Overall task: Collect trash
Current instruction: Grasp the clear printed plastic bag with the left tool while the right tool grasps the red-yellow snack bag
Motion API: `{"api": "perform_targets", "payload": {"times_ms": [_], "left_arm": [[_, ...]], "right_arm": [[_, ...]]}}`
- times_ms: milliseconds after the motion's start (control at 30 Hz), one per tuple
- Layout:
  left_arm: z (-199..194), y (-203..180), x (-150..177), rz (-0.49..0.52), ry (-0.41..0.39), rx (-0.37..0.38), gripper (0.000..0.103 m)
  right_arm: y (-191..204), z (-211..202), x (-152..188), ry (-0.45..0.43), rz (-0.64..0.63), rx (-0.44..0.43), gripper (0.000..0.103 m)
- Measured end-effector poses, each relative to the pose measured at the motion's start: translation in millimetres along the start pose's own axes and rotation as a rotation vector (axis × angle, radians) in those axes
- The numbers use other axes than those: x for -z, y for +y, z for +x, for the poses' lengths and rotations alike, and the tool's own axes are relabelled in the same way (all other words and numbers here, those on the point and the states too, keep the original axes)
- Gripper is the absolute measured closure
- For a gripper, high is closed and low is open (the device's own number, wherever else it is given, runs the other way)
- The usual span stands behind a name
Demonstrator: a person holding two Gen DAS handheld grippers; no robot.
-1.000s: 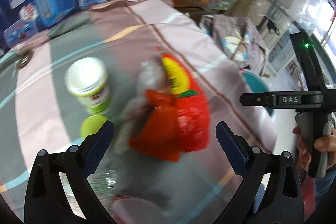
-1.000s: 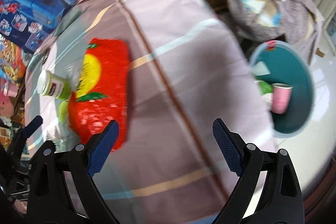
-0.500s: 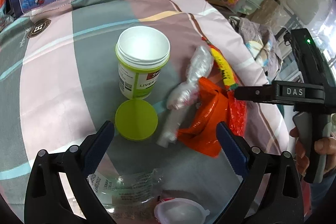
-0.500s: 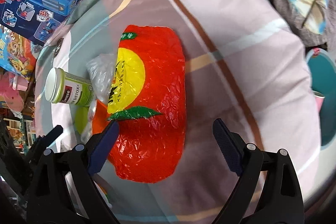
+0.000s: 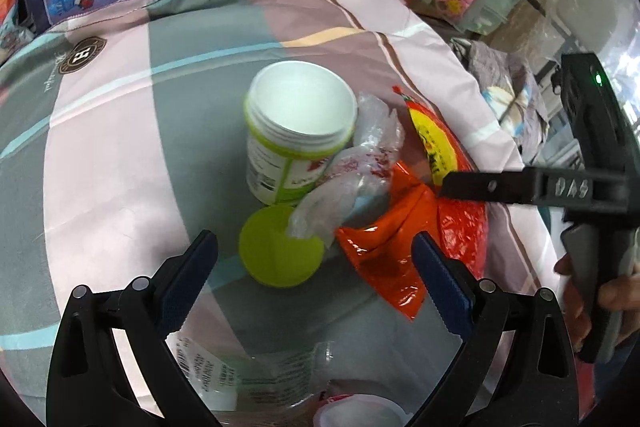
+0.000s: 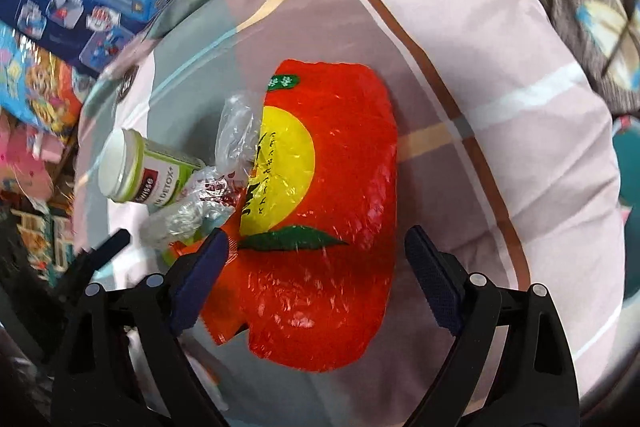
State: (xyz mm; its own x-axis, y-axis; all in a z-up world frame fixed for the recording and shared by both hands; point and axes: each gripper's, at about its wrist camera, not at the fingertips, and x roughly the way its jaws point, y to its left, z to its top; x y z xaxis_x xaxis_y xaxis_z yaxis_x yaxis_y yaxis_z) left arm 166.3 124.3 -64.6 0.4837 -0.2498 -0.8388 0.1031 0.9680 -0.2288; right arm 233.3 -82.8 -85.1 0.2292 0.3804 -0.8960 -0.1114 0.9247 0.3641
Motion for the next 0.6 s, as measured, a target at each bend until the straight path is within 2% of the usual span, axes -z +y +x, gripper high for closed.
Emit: {"api": "perform_targets", "payload": {"times_ms": [33, 100, 133, 200, 267, 400, 467, 533, 600], "left_arm": [[-0.9, 1.6, -1.0, -0.004, -0.003, -0.005, 0.006], [-2.5, 3.3, -2.2, -0.005, -0.010, -0.013, 0.006], [-3.2, 4.1, -3.4, -0.005, -0.016, -0.017, 0.007], [-2.3, 4.1, -5.8, -0.004, -0.017, -0.020, 0.017], [1.9, 1.3, -8.0, 0.005, -0.012, -0.022, 0.030], [15.5, -8.0, -9.1, 0.029, 0.011, -0.026, 0.047], [20.0, -15.0, -7.5, 0.048, 0.024, -0.009, 0.069], [23.9, -25.7, -4.3, 0.070, 0.041, 0.020, 0.081], [28.3, -35.6, -0.5, 0.087, 0.065, 0.054, 0.083]], "right_arm": [[-0.2, 0.5, 0.9, -0.001, -0.005, -0.007, 0.047], [-4.8, -0.7, 1.9, 0.005, 0.003, -0.024, 0.063], [-8.4, -3.6, 2.5, -0.005, 0.008, -0.019, 0.068], [-14.3, -10.2, 3.9, -0.023, 0.008, -0.001, 0.076], [-22.7, -16.7, 6.4, -0.031, 0.016, 0.010, 0.077], [-35.6, -25.0, 12.2, -0.043, 0.018, 0.047, 0.077], [-44.2, -28.2, 15.3, -0.049, 0.024, 0.065, 0.077], [-53.3, -30.6, 18.6, -0.052, 0.035, 0.070, 0.077], [-60.5, -32.0, 21.3, -0.052, 0.046, 0.068, 0.077]]}}
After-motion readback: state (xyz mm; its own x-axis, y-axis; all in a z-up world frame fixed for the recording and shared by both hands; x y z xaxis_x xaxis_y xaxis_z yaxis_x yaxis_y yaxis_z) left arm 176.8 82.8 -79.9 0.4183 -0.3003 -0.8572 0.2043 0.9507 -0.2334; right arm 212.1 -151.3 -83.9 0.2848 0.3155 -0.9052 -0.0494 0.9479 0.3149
